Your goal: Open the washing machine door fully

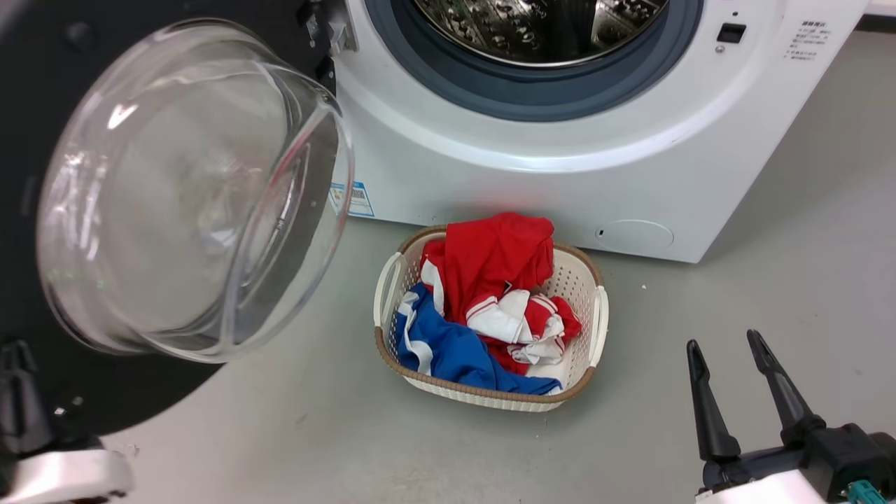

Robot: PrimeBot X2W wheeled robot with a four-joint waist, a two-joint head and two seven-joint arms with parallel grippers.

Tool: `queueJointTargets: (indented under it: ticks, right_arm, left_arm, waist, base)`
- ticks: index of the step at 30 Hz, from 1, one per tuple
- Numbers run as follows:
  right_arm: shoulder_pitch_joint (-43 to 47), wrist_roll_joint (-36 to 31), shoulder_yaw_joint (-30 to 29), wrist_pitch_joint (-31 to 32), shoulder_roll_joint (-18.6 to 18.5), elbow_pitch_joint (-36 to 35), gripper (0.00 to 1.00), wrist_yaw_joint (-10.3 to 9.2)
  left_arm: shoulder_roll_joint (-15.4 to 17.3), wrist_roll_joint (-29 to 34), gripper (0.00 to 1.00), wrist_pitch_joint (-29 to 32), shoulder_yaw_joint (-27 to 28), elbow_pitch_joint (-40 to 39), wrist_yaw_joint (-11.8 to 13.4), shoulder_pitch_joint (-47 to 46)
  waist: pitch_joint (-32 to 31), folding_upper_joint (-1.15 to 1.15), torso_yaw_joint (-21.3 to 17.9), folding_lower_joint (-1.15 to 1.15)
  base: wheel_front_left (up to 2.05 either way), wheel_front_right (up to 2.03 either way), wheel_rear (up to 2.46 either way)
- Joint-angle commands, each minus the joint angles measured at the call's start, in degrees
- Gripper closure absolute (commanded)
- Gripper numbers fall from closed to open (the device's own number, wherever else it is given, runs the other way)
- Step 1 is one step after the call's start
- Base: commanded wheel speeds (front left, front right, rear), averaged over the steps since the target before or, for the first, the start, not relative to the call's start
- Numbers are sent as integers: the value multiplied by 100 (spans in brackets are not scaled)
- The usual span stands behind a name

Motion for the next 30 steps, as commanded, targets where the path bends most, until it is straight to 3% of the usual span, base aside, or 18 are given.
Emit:
queueJointTargets:
  ticks: [1,14,30]
  right_arm:
    - [-87,-24,-3,-12,10,-27,0,-1]
    - [-317,-174,-11,-12,10,-62,0,-1]
    - [-491,-297,-13,-12,10,-63,0,-1]
  left_arm:
    - [108,-38,100,15,160,77,-4,-114]
    - [709,-263,100,15,925,922,-366,-809]
    - [1410,-636,100,15,1468,2692,-838,-1866]
  waist:
    - [56,0,-11,0]
    - [454,0,-121,0]
    - [762,0,-260,0]
  base:
    - [0,0,0]
    - [0,0,0]
    - [0,0,0]
